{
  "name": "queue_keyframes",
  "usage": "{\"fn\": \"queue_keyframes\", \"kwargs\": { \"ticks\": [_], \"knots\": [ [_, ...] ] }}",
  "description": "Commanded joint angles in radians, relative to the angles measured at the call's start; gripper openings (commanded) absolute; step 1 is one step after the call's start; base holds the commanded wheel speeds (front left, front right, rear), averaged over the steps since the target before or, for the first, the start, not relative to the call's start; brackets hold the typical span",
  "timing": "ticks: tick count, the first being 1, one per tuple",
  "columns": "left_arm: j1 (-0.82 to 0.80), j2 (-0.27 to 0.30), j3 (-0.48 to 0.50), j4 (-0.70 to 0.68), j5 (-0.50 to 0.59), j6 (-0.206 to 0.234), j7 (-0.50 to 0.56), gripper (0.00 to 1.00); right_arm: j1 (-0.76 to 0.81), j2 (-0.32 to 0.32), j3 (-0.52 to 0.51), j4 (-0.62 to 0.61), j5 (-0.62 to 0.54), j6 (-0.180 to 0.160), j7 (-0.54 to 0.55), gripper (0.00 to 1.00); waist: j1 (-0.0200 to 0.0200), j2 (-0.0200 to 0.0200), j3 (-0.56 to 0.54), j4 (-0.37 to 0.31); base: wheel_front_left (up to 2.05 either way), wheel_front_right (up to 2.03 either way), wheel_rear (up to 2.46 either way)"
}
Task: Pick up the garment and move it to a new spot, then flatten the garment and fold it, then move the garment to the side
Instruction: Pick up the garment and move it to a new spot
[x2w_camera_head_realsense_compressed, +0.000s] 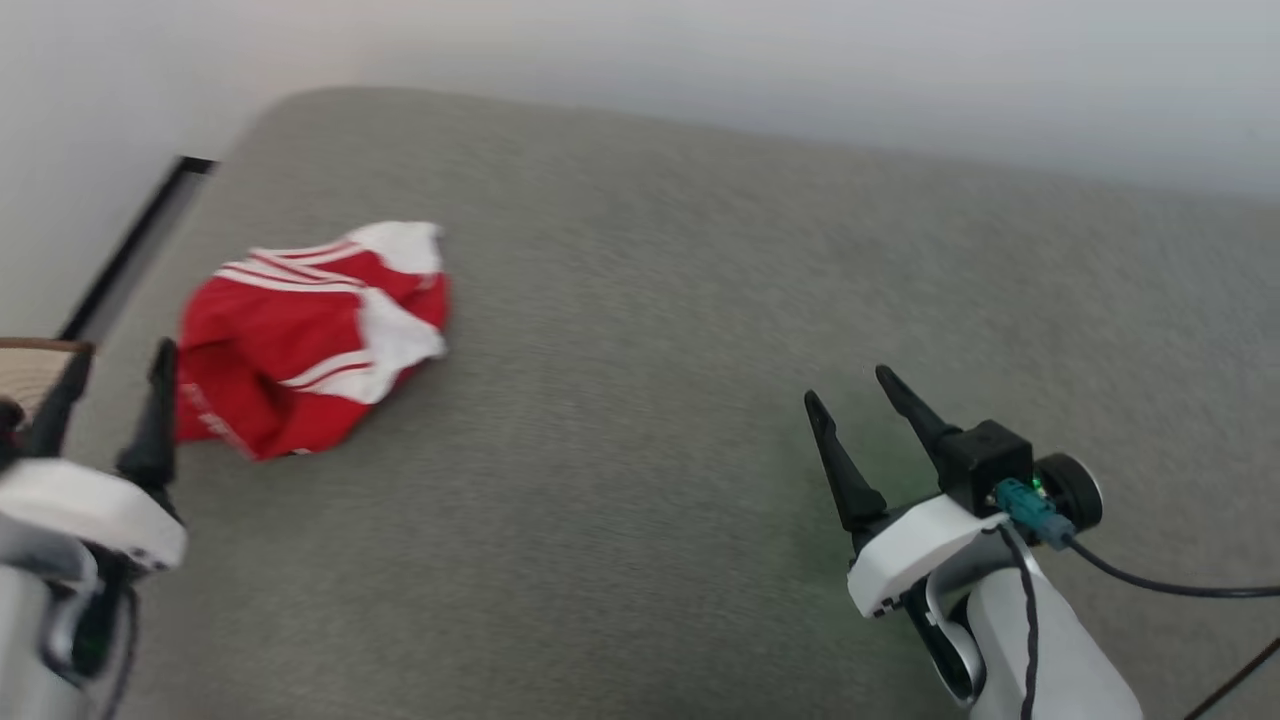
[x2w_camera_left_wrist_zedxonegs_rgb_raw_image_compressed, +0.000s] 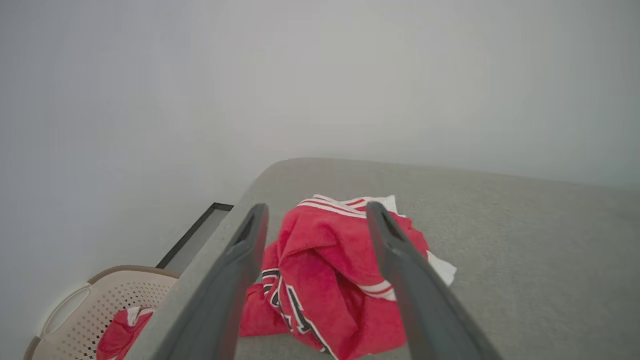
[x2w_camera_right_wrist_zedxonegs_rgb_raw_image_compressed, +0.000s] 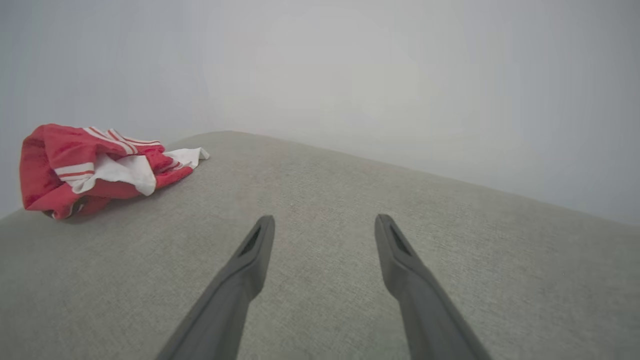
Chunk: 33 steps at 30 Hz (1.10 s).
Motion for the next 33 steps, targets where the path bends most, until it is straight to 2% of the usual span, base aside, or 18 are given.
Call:
{"fn": "queue_keyframes", "kwargs": {
  "ticks": [1,6,11,16,20,21,22,23,24,27,33],
  "knots": [
    [-0.037,0.038,-0.046,0.019,-0.057,0.002,0.027,1.0,-0.019,-0.001,0.001,-0.011,0.002,-0.001,-0.005,1.0,0.0,0.0,0.11,-0.114,0.0,0.0,0.0],
    [-0.116,0.223,-0.264,0.047,-0.302,0.002,0.169,1.0,-0.034,-0.001,0.012,-0.053,0.033,-0.001,-0.005,1.0,0.0,0.0,0.191,-0.207,0.0,0.0,0.0],
    [-0.164,0.349,-0.399,0.058,-0.529,0.002,0.295,1.0,-0.05,0.0,0.027,-0.085,0.052,-0.001,-0.005,1.0,0.0,0.0,0.244,-0.27,0.0,0.0,0.0],
    [-0.2,0.401,-0.478,0.129,-0.65,0.002,0.362,1.0,-0.068,0.0,0.037,-0.114,0.057,-0.001,-0.005,1.0,0.0,0.0,0.282,-0.317,0.0,0.0,0.0],
    [-0.202,0.396,-0.557,0.202,-0.699,0.002,0.434,1.0,-0.077,0.0,0.039,-0.128,0.059,-0.001,-0.005,1.0,0.0,0.0,0.296,-0.336,0.0,0.0,0.0],
    [-0.203,0.39,-0.568,0.218,-0.707,0.002,0.439,0.85,-0.077,0.0,0.039,-0.13,0.059,-0.001,-0.005,1.0,0.0,0.0,0.296,-0.339,0.0,0.0,0.0],
    [-0.204,0.386,-0.579,0.233,-0.712,0.002,0.44,0.49,-0.075,0.0,0.04,-0.132,0.059,-0.001,-0.005,1.0,0.0,0.0,0.295,-0.341,0.0,0.0,0.0],
    [-0.208,0.382,-0.592,0.241,-0.72,0.003,0.438,0.43,-0.073,0.0,0.041,-0.132,0.06,-0.001,-0.005,1.0,0.0,0.0,0.293,-0.343,0.0,0.0,0.0],
    [-0.209,0.377,-0.604,0.246,-0.726,0.003,0.431,0.0,-0.068,0.0,0.041,-0.131,0.059,-0.001,-0.005,1.0,0.0,0.0,0.288,-0.344,0.0,0.0,0.0],
    [-0.217,0.383,-0.614,0.253,-0.734,0.002,0.398,0.0,-0.061,0.0,0.04,-0.128,0.059,-0.001,-0.005,1.0,0.0,0.0,0.277,-0.344,0.0,0.0,0.0],
    [-0.312,0.424,-0.636,0.216,-0.686,0.002,0.219,0.0,-0.043,0.0,0.03,-0.119,0.067,-0.001,-0.005,1.0,0.0,0.0,0.218,-0.342,0.0,0.0,0.0]
  ]
}}
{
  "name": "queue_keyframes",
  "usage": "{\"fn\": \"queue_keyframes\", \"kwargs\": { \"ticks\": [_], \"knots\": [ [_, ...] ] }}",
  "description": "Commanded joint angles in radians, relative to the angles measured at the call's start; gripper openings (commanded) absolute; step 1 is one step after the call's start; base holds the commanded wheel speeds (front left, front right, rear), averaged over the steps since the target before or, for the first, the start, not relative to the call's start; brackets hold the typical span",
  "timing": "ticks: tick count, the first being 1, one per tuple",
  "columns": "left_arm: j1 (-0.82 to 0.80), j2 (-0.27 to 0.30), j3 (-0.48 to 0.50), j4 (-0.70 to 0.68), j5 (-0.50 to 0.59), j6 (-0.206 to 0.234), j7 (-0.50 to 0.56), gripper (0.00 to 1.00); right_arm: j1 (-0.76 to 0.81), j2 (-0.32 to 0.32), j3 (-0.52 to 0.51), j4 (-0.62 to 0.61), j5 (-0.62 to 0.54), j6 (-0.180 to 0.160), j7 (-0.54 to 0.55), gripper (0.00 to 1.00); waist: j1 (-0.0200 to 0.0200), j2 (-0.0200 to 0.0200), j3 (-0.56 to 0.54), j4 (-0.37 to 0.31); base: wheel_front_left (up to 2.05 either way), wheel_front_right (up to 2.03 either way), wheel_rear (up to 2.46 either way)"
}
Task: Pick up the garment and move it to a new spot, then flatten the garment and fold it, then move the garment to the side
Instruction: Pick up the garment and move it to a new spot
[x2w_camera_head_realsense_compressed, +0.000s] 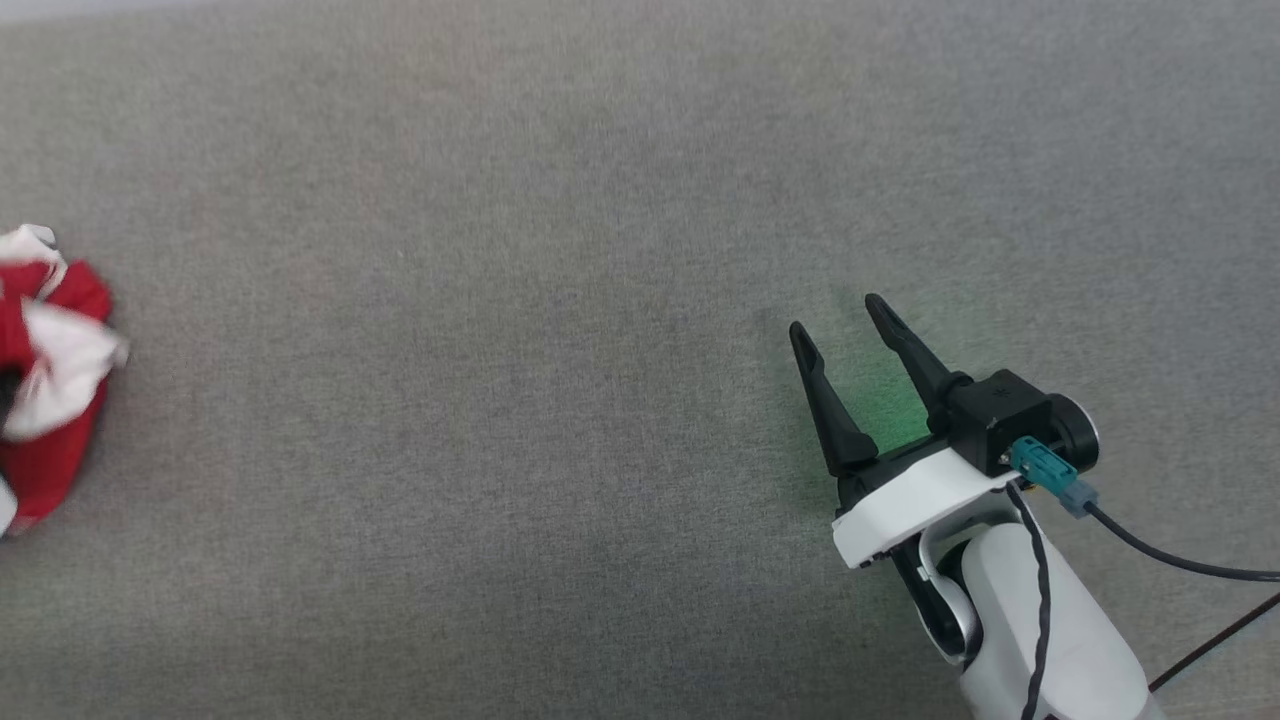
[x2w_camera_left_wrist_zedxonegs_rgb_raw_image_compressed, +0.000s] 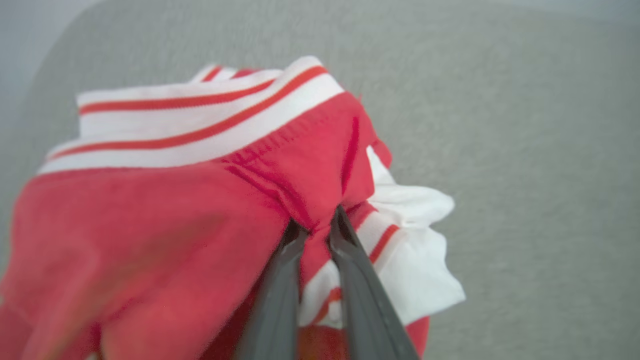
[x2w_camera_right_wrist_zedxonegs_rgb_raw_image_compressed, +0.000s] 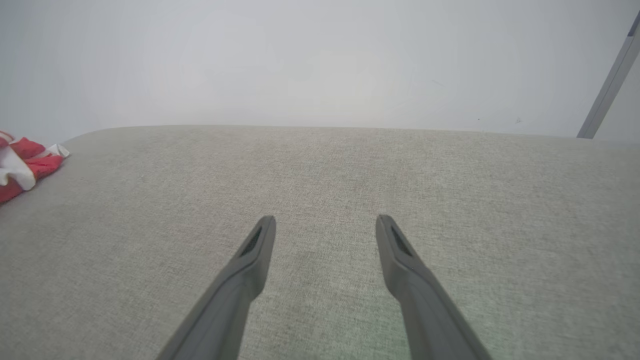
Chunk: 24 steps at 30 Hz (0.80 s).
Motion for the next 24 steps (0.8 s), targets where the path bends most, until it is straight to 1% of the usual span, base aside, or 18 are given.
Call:
{"fn": "queue_keyframes", "kwargs": {
  "ticks": [1,4,7,9,14,16,18,20,23,24],
  "knots": [
    [-0.028,0.002,0.001,-0.016,0.017,0.001,-0.015,0.0,0.005,0.0,0.0,-0.001,0.008,-0.001,-0.005,1.0,0.0,0.0,-0.022,0.0,0.0,0.0,0.0],
    [-0.067,-0.006,-0.02,-0.082,0.018,0.002,-0.069,0.0,0.02,0.0,0.007,0.002,0.025,-0.001,-0.005,1.0,0.0,0.0,-0.06,-0.011,0.0,0.0,0.0],
    [-0.115,-0.008,-0.053,-0.198,0.021,0.002,-0.09,0.0,0.029,-0.001,0.013,0.001,0.051,-0.001,-0.005,1.0,0.0,0.0,-0.09,-0.033,0.0,0.0,0.0],
    [-0.144,-0.006,-0.079,-0.283,0.024,0.002,-0.088,0.0,0.039,-0.001,0.014,-0.005,0.065,-0.001,-0.005,1.0,0.0,0.0,-0.101,-0.055,0.0,0.0,0.0],
    [-0.225,-0.036,-0.143,-0.498,0.002,0.002,-0.061,0.0,0.06,-0.001,0.009,-0.026,0.111,-0.001,-0.005,1.0,0.0,0.0,-0.097,-0.126,0.0,0.0,0.0],
    [-0.256,-0.061,-0.175,-0.576,-0.008,0.002,-0.037,0.0,0.071,0.0,-0.001,-0.042,0.128,-0.001,-0.005,1.0,0.0,0.0,-0.084,-0.155,0.0,0.0,0.0],
    [-0.294,-0.103,-0.207,-0.643,-0.025,0.002,-0.003,0.0,0.083,0.0,-0.012,-0.054,0.146,-0.001,-0.005,1.0,0.0,0.0,-0.071,-0.183,0.0,0.0,0.0],
    [-0.344,-0.138,-0.237,-0.686,-0.021,0.002,0.026,0.0,0.093,0.0,-0.015,-0.067,0.165,-0.001,-0.005,1.0,0.0,0.0,-0.054,-0.218,0.0,0.0,0.0],
    [-0.41,-0.211,-0.259,-0.733,-0.058,0.002,0.048,0.0,0.105,0.0,-0.019,-0.084,0.189,-0.001,-0.005,1.0,0.0,0.0,-0.032,-0.272,0.0,0.0,0.0],
    [-0.43,-0.227,-0.261,-0.747,-0.072,0.002,0.051,0.0,0.109,-0.001,-0.022,-0.091,0.2,-0.001,-0.005,1.0,0.0,0.0,-0.025,-0.29,0.0,0.0,0.0]
  ]
}}
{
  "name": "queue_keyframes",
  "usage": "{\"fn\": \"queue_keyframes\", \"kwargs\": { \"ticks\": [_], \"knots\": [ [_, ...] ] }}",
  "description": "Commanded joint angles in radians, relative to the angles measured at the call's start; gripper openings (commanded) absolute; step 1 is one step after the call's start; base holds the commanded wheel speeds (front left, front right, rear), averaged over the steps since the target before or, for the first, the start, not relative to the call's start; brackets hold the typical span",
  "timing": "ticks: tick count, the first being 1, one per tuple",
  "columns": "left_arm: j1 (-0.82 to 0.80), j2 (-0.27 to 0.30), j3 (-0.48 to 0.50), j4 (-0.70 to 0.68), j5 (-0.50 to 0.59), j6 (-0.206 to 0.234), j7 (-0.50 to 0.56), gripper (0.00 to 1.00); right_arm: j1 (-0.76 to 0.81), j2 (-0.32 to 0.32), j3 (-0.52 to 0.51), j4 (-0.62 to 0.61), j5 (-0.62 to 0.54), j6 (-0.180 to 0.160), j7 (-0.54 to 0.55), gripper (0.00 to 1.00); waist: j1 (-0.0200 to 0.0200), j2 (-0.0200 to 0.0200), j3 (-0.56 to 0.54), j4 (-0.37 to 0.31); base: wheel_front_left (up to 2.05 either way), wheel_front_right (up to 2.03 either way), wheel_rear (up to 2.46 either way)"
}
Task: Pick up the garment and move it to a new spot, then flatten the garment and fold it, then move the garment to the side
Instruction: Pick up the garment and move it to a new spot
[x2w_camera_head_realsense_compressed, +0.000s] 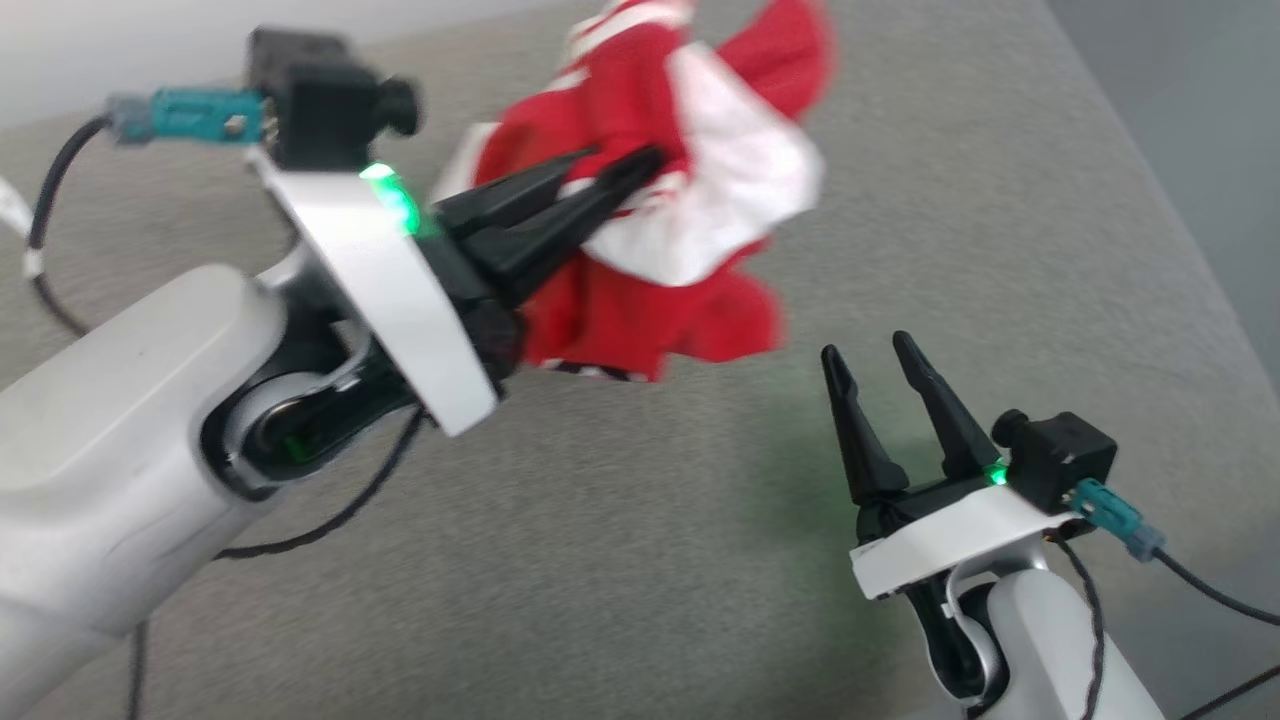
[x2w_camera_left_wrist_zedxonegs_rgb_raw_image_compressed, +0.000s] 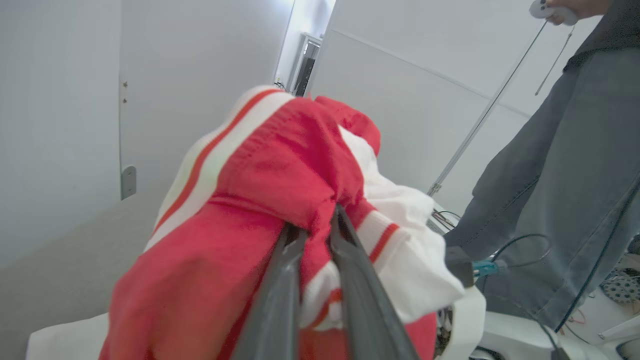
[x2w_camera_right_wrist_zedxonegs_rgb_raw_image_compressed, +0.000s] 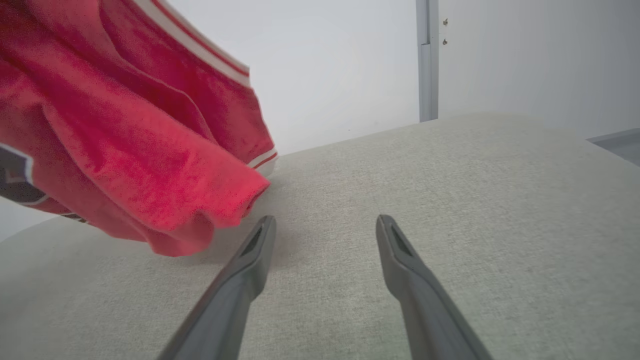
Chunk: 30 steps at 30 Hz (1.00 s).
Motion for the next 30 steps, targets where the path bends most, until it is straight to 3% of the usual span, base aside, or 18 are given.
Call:
{"fn": "queue_keyframes", "kwargs": {
  "ticks": [1,4,7,14,17,24,27,28,30],
  "knots": [
    [-0.042,-0.025,0.0,-0.027,-0.03,0.002,0.007,0.0,0.014,0.0,-0.004,-0.016,0.019,-0.001,-0.005,1.0,0.0,0.0,0.04,-0.075,0.0,0.0,0.0],
    [-0.073,-0.043,0.013,-0.055,-0.095,0.002,0.015,0.0,0.029,0.001,-0.013,-0.029,0.044,-0.001,-0.005,1.0,0.0,0.0,0.054,-0.119,0.0,0.0,0.0],
    [-0.076,-0.013,0.012,-0.039,-0.132,0.002,0.032,0.0,0.044,0.001,-0.021,-0.039,0.064,-0.001,-0.005,1.0,0.0,0.0,0.062,-0.154,0.0,0.0,0.0],
    [-0.008,0.131,-0.065,0.169,-0.077,0.002,0.069,0.0,0.075,0.0,-0.005,-0.053,0.104,-0.001,-0.005,1.0,0.0,0.0,0.07,-0.202,0.0,0.0,0.0],
    [0.007,0.165,-0.095,0.24,-0.048,0.002,0.068,0.0,0.083,0.0,-0.004,-0.056,0.111,-0.001,-0.005,1.0,0.0,0.0,0.07,-0.207,0.0,0.0,0.0],
    [-0.008,0.237,-0.223,0.403,0.181,0.002,0.104,0.0,0.09,0.0,-0.01,-0.059,0.115,-0.001,-0.005,1.0,0.0,0.0,0.079,-0.2,0.0,0.0,0.0],
    [-0.019,0.262,-0.241,0.483,0.314,0.003,0.137,0.0,0.078,0.0,-0.007,-0.063,0.116,-0.001,-0.005,1.0,0.0,0.0,0.086,-0.2,0.0,0.0,0.0],
    [-0.026,0.28,-0.247,0.553,0.415,0.003,0.166,0.0,0.072,0.0,-0.007,-0.068,0.119,-0.001,-0.005,1.0,0.0,0.0,0.093,-0.203,0.0,0.0,0.0],
    [-0.014,0.276,-0.254,0.595,0.455,0.003,0.189,0.0,0.072,0.0,-0.008,-0.074,0.119,-0.001,-0.005,1.0,0.0,0.0,0.096,-0.204,0.0,0.0,0.0]
  ]
}}
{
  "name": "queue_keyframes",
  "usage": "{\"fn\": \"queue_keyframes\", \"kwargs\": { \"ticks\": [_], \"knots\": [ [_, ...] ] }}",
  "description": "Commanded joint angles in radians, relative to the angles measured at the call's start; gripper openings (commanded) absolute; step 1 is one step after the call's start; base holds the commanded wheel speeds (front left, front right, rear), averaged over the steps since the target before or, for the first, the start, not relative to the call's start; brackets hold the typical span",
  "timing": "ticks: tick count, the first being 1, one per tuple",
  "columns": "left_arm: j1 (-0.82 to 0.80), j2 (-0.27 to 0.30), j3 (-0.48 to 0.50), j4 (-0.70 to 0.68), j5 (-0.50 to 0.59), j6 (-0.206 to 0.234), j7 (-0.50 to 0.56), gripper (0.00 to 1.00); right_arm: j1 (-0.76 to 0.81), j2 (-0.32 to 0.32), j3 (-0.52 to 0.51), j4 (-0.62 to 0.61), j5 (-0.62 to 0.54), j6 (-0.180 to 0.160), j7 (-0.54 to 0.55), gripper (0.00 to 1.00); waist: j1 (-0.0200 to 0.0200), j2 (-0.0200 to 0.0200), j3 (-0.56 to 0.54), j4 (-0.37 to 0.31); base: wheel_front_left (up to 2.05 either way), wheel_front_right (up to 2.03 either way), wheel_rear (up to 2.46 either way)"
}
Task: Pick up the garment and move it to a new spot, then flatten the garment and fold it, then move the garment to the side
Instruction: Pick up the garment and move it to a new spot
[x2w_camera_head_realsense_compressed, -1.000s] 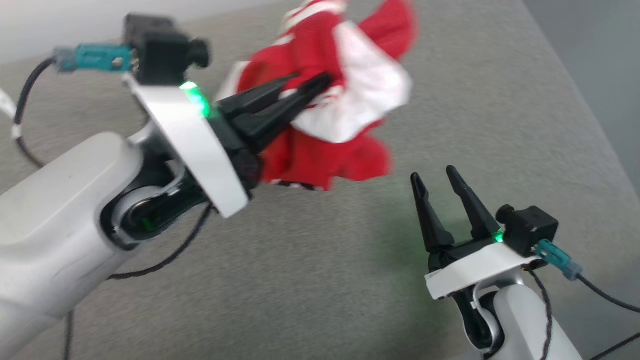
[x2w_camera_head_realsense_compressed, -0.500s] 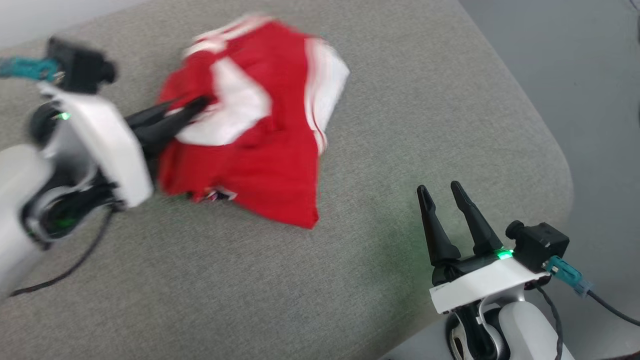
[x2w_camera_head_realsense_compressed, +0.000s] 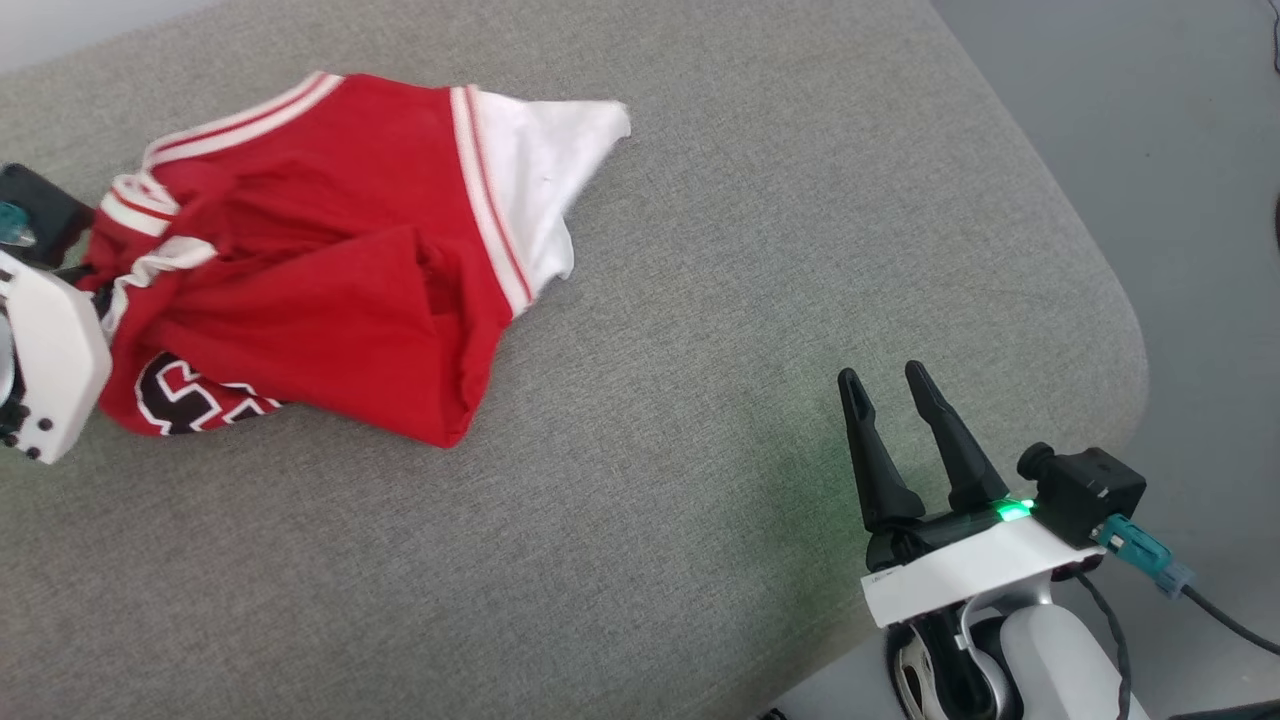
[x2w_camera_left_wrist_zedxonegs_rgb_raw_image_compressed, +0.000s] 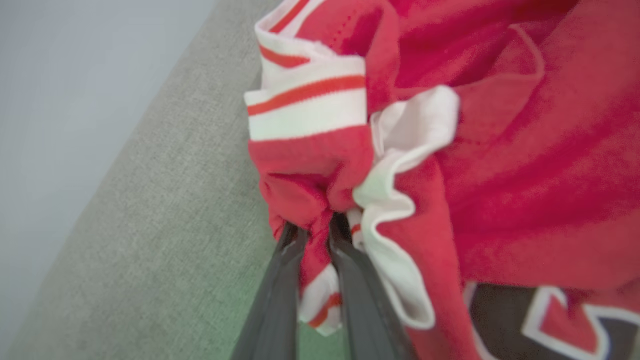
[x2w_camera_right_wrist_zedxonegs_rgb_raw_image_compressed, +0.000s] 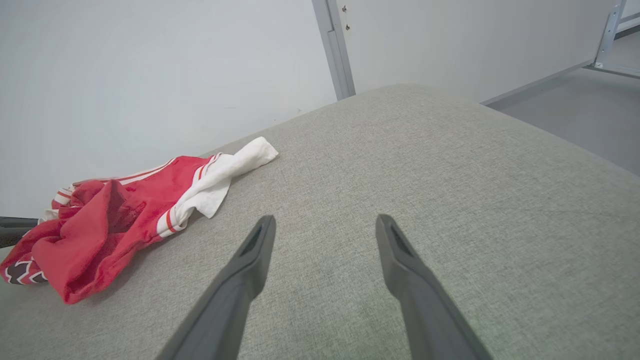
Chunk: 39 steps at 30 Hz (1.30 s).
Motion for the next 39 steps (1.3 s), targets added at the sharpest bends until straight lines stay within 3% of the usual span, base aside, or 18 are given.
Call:
{"fn": "queue_keyframes", "kwargs": {
  "ticks": [1,3,6,8,16,19,20,29,39],
  "knots": [
    [0.021,0.013,-0.021,0.053,0.01,0.005,0.023,0.0,-0.007,0.0,-0.001,-0.007,0.004,0.0,-0.005,1.0,-0.0001,-0.0001,0.005,-0.001,0.0,0.0,0.0],
    [0.007,0.016,-0.021,0.091,0.085,0.006,0.007,0.0,-0.005,0.0,-0.002,-0.014,0.004,0.0,-0.005,1.0,-0.0001,-0.0001,0.01,-0.001,0.0,0.0,0.0],
    [0.036,-0.032,-0.023,0.081,0.022,0.004,-0.018,0.0,0.003,0.001,-0.005,-0.017,0.003,0.0,-0.005,1.0,-0.0001,-0.0001,0.017,0.002,0.0,0.0,0.0],
    [0.05,-0.033,-0.026,0.061,0.065,0.004,-0.009,0.0,0.003,0.0,-0.003,-0.021,0.002,0.0,-0.005,1.0,-0.0001,-0.0001,0.024,0.003,0.0,0.0,0.0],
    [0.09,-0.04,-0.04,0.054,0.033,0.002,0.014,0.0,-0.024,0.0,0.001,-0.042,-0.016,0.0,-0.005,1.0,-0.0001,-0.0001,0.049,0.016,0.0,0.0,0.0],
    [0.073,-0.052,-0.04,0.053,0.002,0.0,-0.022,0.62,-0.032,0.0,-0.009,-0.046,-0.032,0.0,-0.005,1.0,-0.0001,-0.0001,0.043,0.036,0.0,0.0,0.0],
    [0.063,-0.059,-0.037,0.048,-0.009,0.0,-0.038,1.0,-0.033,0.0,-0.013,-0.046,-0.04,0.0,-0.005,1.0,-0.0001,-0.0001,0.038,0.047,0.0,0.0,0.0],
    [0.013,-0.117,0.002,-0.014,-0.167,0.002,-0.196,1.0,-0.054,0.0,-0.047,0.003,-0.151,0.0,-0.005,1.0,-0.0001,-0.0001,-0.051,0.174,0.0,0.0,0.0],
    [0.202,-0.208,0.094,0.003,-0.348,0.009,-0.442,1.0,-0.068,0.0,-0.131,0.086,-0.293,0.0,-0.005,1.0,-0.0001,-0.0001,-0.187,0.357,0.0,0.0,0.0]
  ]
}}
